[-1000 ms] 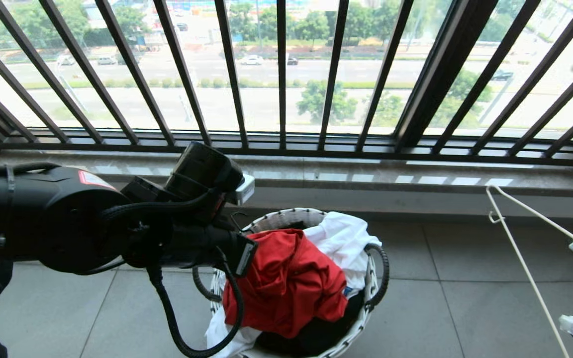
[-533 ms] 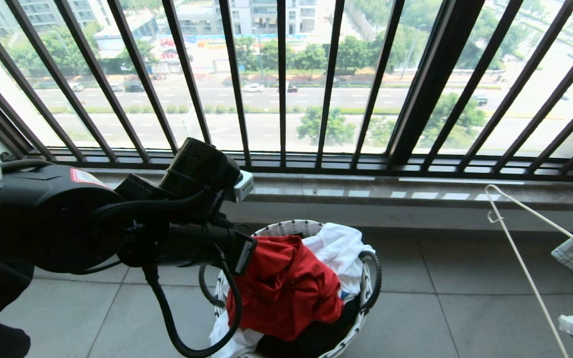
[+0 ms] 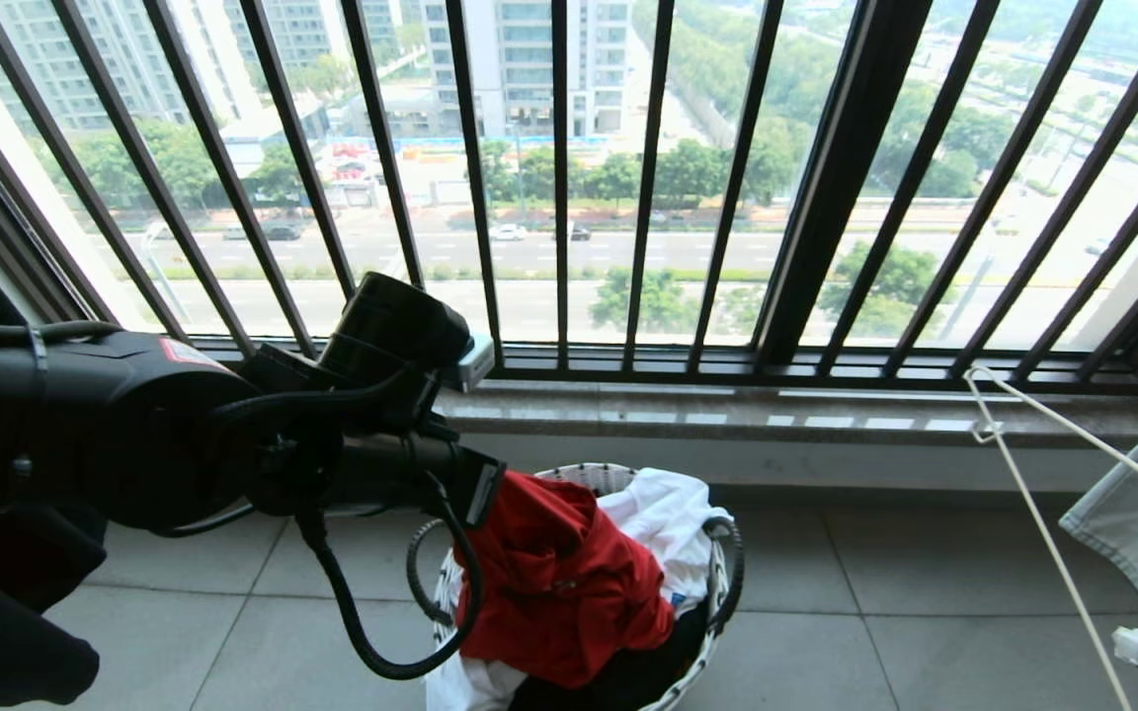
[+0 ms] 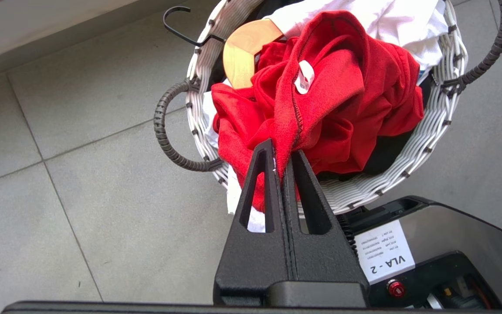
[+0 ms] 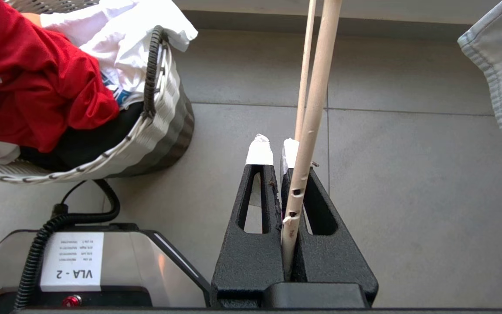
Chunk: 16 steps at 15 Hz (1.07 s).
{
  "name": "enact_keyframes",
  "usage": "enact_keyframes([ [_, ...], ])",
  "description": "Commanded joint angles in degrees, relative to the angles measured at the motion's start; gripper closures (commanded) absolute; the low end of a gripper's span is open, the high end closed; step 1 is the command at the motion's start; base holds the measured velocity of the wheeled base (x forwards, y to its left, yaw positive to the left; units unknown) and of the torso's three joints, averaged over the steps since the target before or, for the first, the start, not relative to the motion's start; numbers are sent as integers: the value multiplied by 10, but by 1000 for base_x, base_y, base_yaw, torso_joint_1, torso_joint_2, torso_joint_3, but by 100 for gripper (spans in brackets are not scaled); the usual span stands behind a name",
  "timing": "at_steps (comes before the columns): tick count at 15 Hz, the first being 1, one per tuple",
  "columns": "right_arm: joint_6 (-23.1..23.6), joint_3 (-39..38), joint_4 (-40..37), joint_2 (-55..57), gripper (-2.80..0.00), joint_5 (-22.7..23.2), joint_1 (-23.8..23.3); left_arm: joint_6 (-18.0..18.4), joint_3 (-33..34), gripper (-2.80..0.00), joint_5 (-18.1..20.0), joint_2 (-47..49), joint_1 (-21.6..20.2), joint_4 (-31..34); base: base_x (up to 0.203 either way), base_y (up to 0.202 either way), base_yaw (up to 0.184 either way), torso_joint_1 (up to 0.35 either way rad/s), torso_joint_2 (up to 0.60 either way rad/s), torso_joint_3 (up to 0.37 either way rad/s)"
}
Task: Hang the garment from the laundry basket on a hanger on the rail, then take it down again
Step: Pick up clothes from the basket
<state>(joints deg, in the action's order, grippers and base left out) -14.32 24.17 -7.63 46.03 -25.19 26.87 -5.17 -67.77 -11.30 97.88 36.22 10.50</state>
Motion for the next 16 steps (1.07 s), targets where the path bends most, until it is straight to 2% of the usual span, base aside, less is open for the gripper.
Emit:
enact_keyframes([
  [1, 0, 0, -1, -5, 0, -2, 0, -1, -7, 0, 0, 14, -13, -2, 0, 0, 0, 2, 6, 196],
  [16, 1, 4, 1, -5, 0, -1, 0, -1, -5, 0, 1, 25, -26, -27, 0, 0, 0, 3, 1, 198],
])
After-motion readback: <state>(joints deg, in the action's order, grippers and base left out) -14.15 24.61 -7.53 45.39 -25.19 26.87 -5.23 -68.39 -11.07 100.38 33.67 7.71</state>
